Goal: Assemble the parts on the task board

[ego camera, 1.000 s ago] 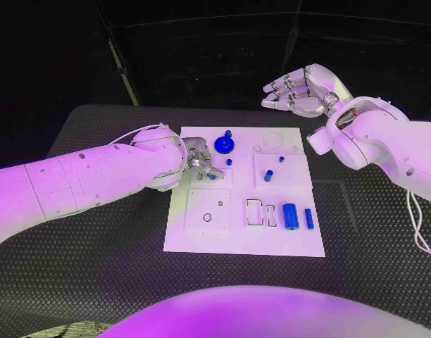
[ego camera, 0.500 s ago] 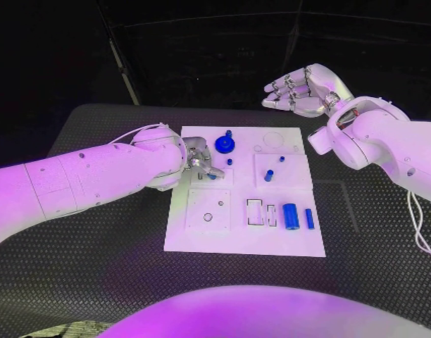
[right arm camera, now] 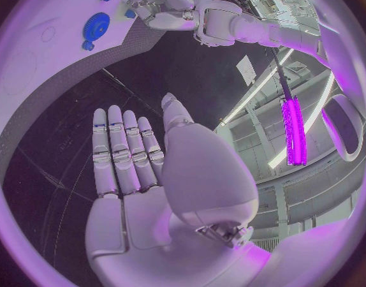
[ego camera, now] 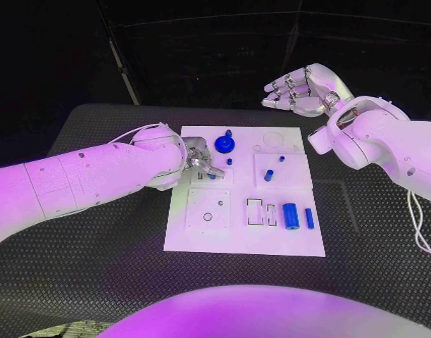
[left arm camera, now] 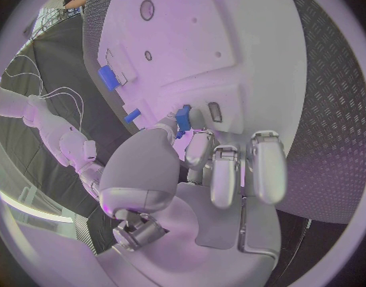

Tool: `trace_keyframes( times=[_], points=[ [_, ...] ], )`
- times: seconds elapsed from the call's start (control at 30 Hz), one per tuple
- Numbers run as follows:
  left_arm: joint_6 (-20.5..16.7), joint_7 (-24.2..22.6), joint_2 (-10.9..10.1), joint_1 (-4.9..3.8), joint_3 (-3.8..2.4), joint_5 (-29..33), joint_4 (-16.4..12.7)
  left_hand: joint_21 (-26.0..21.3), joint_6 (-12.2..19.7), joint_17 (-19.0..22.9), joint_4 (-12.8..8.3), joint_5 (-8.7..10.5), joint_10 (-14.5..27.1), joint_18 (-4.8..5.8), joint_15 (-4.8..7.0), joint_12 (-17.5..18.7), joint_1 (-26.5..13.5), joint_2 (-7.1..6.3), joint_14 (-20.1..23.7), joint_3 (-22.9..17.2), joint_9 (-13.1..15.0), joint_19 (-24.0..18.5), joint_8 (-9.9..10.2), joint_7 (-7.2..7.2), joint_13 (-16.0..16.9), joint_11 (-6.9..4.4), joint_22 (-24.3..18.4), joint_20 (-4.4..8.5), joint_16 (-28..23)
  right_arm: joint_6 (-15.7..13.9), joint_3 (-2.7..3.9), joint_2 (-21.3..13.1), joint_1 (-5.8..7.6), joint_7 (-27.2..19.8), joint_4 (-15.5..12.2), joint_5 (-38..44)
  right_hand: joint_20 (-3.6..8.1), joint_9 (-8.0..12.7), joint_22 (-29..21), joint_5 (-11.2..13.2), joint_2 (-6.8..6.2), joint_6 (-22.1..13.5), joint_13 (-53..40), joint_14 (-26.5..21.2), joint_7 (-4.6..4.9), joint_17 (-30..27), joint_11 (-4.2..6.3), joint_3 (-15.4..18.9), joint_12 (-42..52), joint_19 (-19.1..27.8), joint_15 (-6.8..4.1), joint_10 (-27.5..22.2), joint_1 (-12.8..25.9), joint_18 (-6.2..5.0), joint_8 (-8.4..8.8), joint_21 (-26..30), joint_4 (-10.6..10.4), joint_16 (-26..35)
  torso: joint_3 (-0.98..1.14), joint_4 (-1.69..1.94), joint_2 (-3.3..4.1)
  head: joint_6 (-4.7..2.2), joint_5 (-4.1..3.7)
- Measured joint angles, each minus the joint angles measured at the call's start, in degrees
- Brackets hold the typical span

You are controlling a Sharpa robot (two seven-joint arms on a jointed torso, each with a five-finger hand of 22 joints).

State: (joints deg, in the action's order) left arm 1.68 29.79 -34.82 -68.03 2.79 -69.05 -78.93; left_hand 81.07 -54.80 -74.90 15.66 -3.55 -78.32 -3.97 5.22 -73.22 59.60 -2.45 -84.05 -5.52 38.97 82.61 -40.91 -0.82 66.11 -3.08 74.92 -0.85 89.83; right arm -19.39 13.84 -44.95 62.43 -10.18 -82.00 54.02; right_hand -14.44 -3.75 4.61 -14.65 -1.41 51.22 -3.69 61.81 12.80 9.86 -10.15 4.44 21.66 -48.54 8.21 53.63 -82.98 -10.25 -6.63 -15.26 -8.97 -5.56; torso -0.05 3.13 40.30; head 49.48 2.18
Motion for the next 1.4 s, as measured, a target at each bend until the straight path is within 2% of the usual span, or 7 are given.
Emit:
trace_keyframes(
  times=[0.5,0.97,1.4],
  points=[
    [0.16,0.0,0.11,-0.04,-0.02,-0.01,0.25,0.04,-0.1,0.0,0.93,0.0,0.0,0.0,0.0,0.0,-0.05,0.05,0.0,2.5,0.17,0.16,-0.22,0.09,-0.11,0.0,0.0,0.16,0.0,0.02,0.0,-0.01,0.0,0.01,0.0,-0.06,-0.21,0.0,-0.27,0.0,0.0,0.0,0.0,-0.4,0.0,-0.26,0.0,0.36,0.0,0.21,-0.02,0.0,0.59,0.0,0.02,0.64,-0.04,0.41,0.0,-0.02,0.05,0.12,-0.07],
    [0.3,0.0,0.32,-0.04,-0.02,-0.01,0.49,0.43,-0.12,0.0,1.03,0.0,-0.33,-0.01,0.21,-0.48,-2.17,1.56,0.21,5.74,0.35,0.56,-0.65,0.11,0.24,0.09,-0.01,0.14,0.0,0.06,0.0,-0.04,-0.01,0.02,0.0,-0.13,-0.21,0.0,-0.4,0.0,-0.22,0.0,0.0,-0.61,0.0,-0.38,0.0,0.51,0.12,0.21,0.19,0.0,0.82,0.0,0.02,0.86,-0.18,0.42,0.0,-0.02,0.02,0.16,-0.1],
    [0.33,0.16,0.36,-0.06,-0.02,-0.13,0.38,0.67,-0.31,0.0,1.08,0.0,-0.41,0.0,0.21,-0.61,-3.05,2.44,0.21,6.93,0.48,0.75,-0.65,0.29,0.49,0.0,-0.01,0.34,0.0,0.15,0.0,-0.04,-0.01,0.06,0.13,-0.28,-0.21,0.0,-0.49,0.0,0.08,0.0,0.0,-0.61,0.0,-0.49,0.0,0.65,0.25,0.21,0.19,0.0,1.12,0.0,0.02,1.13,-0.33,0.63,0.0,-0.01,0.01,0.12,-0.17]
  ],
)
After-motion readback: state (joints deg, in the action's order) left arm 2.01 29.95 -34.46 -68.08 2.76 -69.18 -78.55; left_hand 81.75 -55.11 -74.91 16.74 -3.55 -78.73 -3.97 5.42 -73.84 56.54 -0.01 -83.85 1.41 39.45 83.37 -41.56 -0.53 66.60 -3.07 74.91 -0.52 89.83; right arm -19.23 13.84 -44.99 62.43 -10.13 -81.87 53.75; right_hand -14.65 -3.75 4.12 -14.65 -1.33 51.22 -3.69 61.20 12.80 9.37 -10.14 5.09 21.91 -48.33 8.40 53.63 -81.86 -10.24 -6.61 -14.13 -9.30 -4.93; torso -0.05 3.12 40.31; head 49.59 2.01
